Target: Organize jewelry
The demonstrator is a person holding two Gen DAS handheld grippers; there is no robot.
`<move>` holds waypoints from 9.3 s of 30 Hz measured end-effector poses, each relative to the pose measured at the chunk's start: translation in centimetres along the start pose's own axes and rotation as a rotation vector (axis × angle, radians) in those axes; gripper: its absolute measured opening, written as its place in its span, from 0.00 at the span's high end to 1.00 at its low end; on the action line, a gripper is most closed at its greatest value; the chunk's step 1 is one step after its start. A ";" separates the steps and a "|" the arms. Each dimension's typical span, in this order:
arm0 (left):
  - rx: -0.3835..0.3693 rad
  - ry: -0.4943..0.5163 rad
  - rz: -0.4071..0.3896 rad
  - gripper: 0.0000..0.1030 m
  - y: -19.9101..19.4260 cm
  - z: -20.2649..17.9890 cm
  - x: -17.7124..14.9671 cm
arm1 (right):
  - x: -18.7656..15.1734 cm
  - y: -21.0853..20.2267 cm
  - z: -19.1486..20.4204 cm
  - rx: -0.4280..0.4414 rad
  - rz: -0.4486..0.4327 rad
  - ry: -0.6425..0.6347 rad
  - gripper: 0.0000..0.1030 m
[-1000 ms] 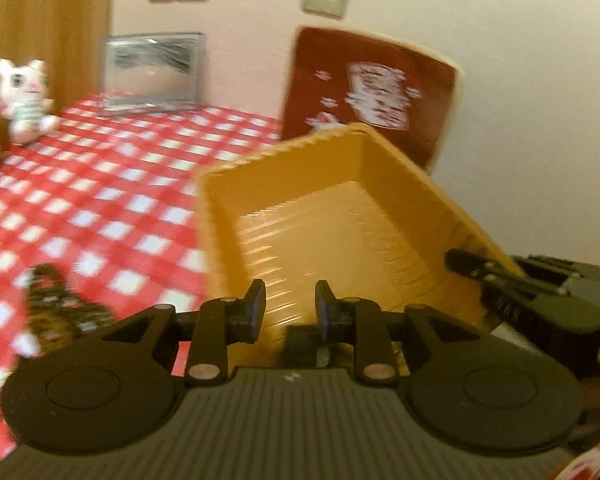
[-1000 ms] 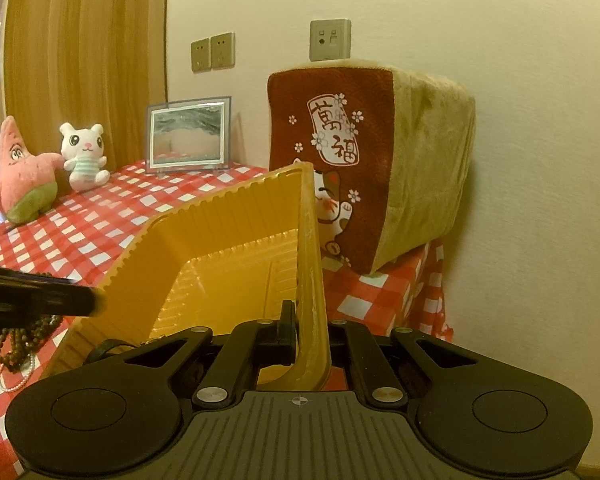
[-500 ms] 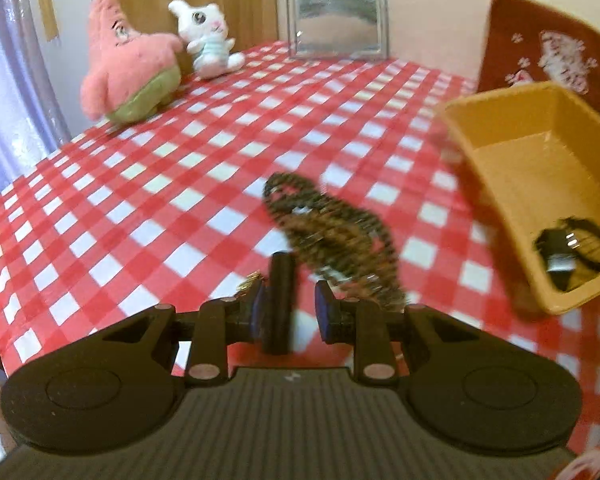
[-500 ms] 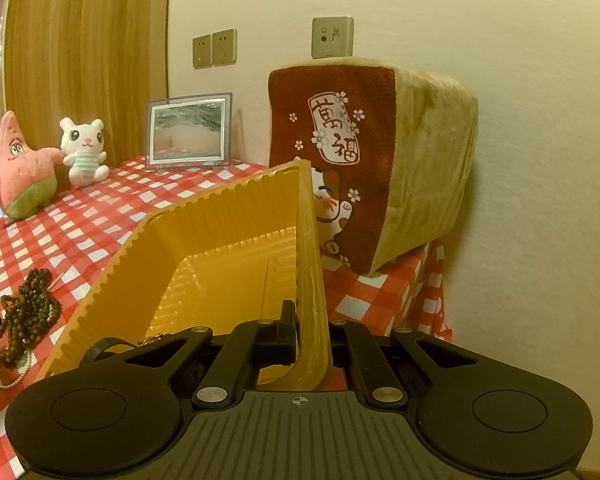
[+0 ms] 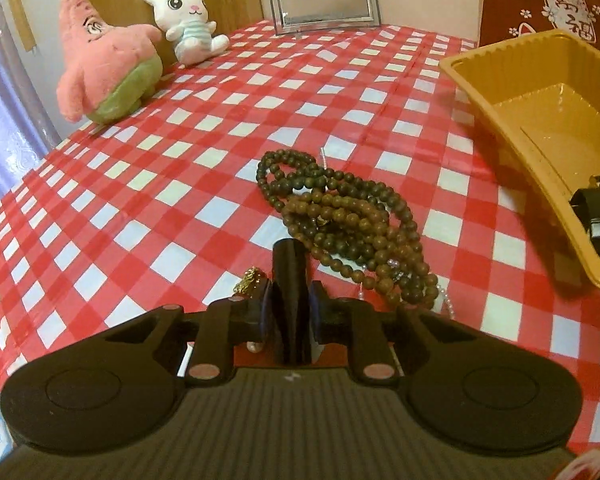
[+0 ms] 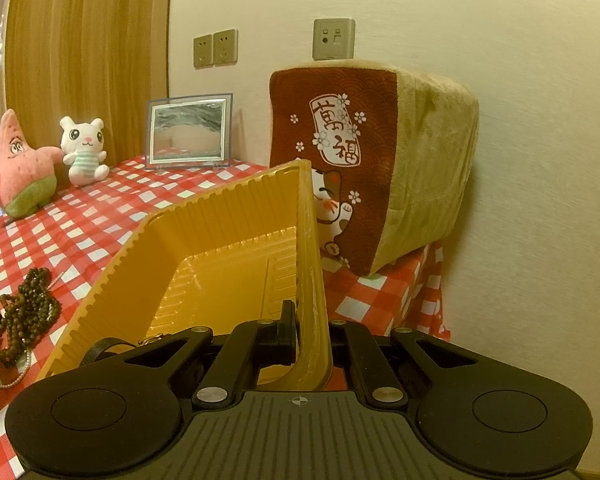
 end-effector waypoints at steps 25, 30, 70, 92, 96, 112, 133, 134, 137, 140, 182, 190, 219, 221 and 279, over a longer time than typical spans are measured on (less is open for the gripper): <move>-0.143 -0.033 -0.111 0.84 -4.7 -1.9 3.4 | 0.0 0.0 -0.1 0.002 0.000 -0.001 0.95; -0.260 -0.008 -0.154 0.84 -4.8 -5.3 5.7 | 0.0 0.0 -0.1 0.003 0.001 0.001 0.95; -0.154 -0.192 -0.041 0.75 -3.7 0.6 3.2 | 0.2 0.4 -0.2 0.012 0.011 -0.007 0.95; -0.042 -0.197 0.035 0.71 -2.8 4.3 -1.9 | 0.2 0.4 -0.1 0.009 0.016 -0.018 0.95; -0.042 -0.169 0.008 0.71 -2.8 3.9 -1.3 | 0.2 0.3 -0.1 0.008 0.015 -0.020 0.95; -0.006 -0.040 0.002 0.90 -1.4 1.6 -1.2 | 0.2 0.4 -0.1 0.008 0.016 -0.018 0.95; -0.150 0.014 -0.138 0.90 -6.2 -2.3 2.1 | 0.1 0.2 0.0 0.011 0.012 -0.019 0.95; -0.179 0.017 -0.146 0.90 -6.4 -3.0 2.4 | 0.1 0.2 0.0 0.011 0.011 -0.020 0.95; -0.267 0.040 -0.172 0.90 -6.9 -5.6 3.6 | 0.2 0.1 0.2 0.014 0.005 -0.022 0.95; -0.370 0.055 -0.184 0.90 -7.0 -8.6 4.7 | 0.3 0.0 0.3 0.016 0.002 -0.021 0.95; -0.153 -0.196 -0.082 0.76 -5.3 0.7 2.4 | 0.3 0.4 -0.1 0.018 0.012 -0.005 0.95; -0.054 -0.228 -0.032 0.76 -5.7 4.1 -0.5 | 0.3 0.4 -0.1 0.018 0.012 -0.005 0.95; -0.040 -0.177 0.016 0.80 0.5 5.4 0.0 | 0.4 0.4 -0.1 0.015 0.015 -0.010 0.95; -0.053 -0.181 0.013 0.88 0.6 5.4 0.0 | 0.4 0.5 0.0 0.015 0.017 -0.009 0.95; -0.347 -0.057 -0.246 0.97 -11.5 -2.6 9.4 | 0.1 0.2 0.2 0.024 0.015 -0.008 0.95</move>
Point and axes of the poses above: each gripper's, at about its wrist camera, not at the fingertips, and y roughly the way its jaws point, z to its left, x to its top, the point moved 2 cm from there along y, roughly the way its jaws point, and after that the axes turned 3 degrees about -z, right-handed, at the moved point
